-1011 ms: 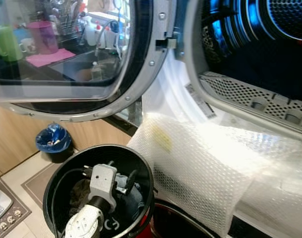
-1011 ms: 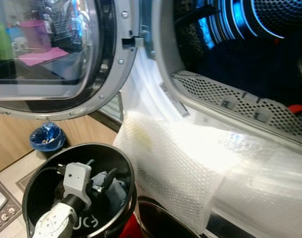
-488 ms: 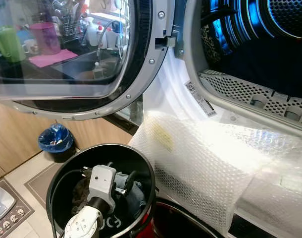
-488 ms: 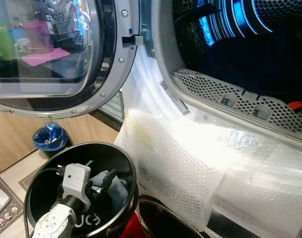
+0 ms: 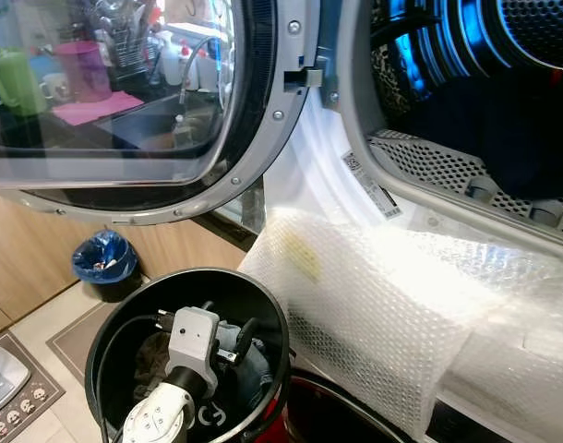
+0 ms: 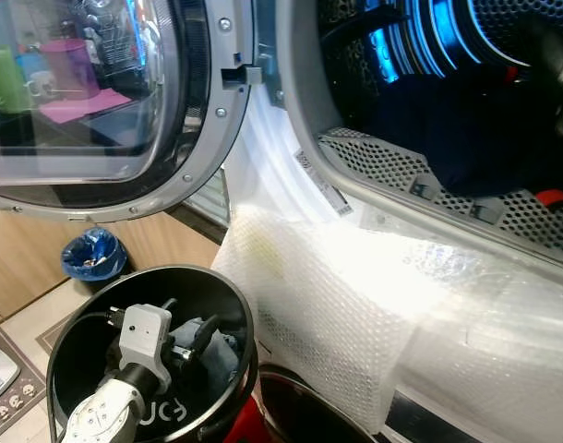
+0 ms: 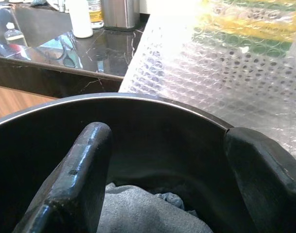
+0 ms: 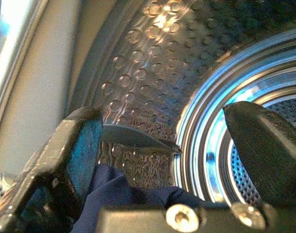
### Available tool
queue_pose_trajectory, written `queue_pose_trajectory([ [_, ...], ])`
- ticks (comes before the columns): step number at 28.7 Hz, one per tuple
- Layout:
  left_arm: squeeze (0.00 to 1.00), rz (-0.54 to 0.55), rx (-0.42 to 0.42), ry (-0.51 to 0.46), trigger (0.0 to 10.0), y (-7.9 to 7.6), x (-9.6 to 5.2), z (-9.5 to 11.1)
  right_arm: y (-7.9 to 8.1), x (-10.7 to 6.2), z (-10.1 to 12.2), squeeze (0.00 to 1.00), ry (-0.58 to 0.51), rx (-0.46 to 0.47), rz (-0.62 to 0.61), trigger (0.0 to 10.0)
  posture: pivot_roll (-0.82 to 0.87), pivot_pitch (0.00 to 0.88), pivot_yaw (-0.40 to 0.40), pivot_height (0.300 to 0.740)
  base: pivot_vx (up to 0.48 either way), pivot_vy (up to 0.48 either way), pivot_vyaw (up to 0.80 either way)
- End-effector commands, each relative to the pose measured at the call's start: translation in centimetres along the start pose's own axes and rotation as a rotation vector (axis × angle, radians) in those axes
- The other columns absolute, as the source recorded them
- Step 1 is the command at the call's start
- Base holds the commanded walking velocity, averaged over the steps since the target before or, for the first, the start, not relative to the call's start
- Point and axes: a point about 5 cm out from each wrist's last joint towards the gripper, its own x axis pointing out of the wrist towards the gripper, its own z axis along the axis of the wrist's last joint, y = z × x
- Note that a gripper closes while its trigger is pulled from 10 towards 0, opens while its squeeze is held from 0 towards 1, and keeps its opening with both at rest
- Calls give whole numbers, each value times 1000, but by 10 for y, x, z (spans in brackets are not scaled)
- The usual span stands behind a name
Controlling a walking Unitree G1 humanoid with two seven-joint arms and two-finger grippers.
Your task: Clothes washing
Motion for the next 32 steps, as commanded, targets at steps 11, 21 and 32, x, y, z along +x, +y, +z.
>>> queue_pose_trajectory([
  [11, 0, 3, 6, 4, 10000, 2, 0, -2, 25, -27, 7, 0, -259, 367, 192, 10000, -83, 67, 19, 740, 0, 0, 0],
  [21, 0, 40, 20, -14, 10000, 8, 0, 1, 116, -29, -8, 0, -345, 816, 464, 10000, -73, 75, 22, 740, 0, 0, 0],
  [32, 0, 47, 20, -29, 10000, 9, 3, 2, 220, -66, -26, 0, -94, 1221, 828, 10000, -80, 72, 17, 740, 0, 0, 0],
])
